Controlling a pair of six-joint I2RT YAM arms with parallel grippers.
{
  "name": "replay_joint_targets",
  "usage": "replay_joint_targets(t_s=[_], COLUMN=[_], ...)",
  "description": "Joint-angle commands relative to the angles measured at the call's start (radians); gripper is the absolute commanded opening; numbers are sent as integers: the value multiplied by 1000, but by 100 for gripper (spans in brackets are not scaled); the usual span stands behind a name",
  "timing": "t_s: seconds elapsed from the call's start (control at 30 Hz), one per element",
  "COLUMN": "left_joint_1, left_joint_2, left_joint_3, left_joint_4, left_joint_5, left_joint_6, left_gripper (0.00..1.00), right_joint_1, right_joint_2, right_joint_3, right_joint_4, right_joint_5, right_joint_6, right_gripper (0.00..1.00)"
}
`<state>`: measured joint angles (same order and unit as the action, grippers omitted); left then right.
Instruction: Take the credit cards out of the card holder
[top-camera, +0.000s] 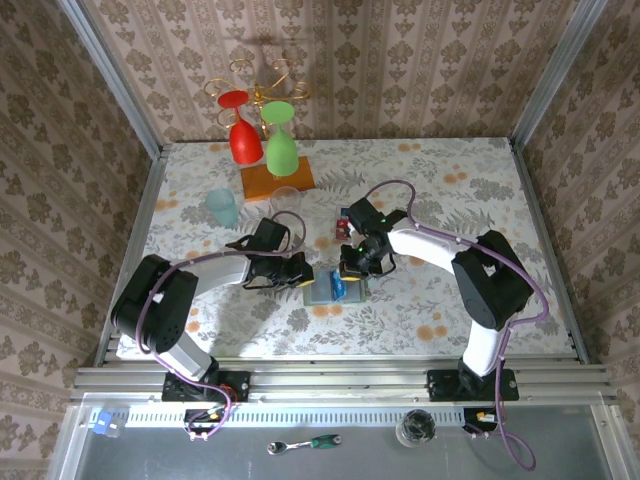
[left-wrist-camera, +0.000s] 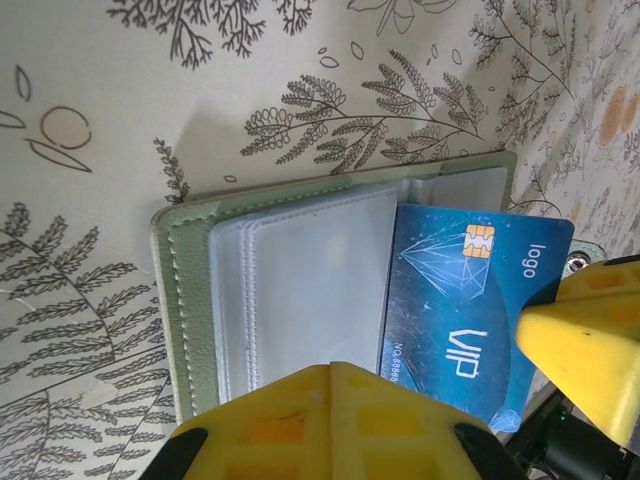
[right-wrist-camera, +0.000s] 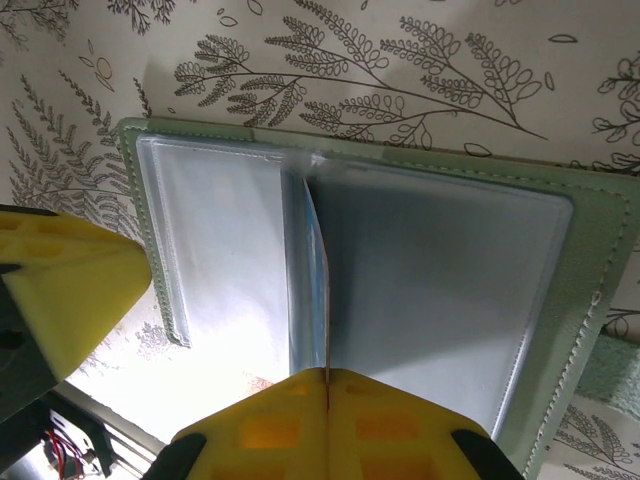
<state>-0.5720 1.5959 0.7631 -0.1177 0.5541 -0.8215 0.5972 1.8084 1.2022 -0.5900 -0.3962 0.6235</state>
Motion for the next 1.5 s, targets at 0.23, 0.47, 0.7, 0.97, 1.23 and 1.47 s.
replay_joint_targets(t_s=[0.23,0.47,0.7,0.97,1.23,1.47], left_joint_1=[12,15,15,17,20,23], left_joint_2=[-1,6,10,5,-9,-16], left_joint_3=[-21,-22,-20,-16,-10,6], left_joint_4=[35,42,42,40,36,-7], left_joint_5=[28,36,41,42,35,15], left_joint_6=[-19,-18,-15,-14,-14,6], left_gripper=[7,7,7,7,7,7], right_joint_1=[21,29,35,36,35,22], right_joint_2=[9,-6,-11,-13,-71,-89], right_joint_3=[28,7,-2,10,29,72], right_joint_4=[-38,-40,-38,-45,-79,-157], right_joint_5=[14,13,15,35,67,94], right_joint_6=[12,23,36,36,8,-165], right_gripper=[16,16,13,7,3,2])
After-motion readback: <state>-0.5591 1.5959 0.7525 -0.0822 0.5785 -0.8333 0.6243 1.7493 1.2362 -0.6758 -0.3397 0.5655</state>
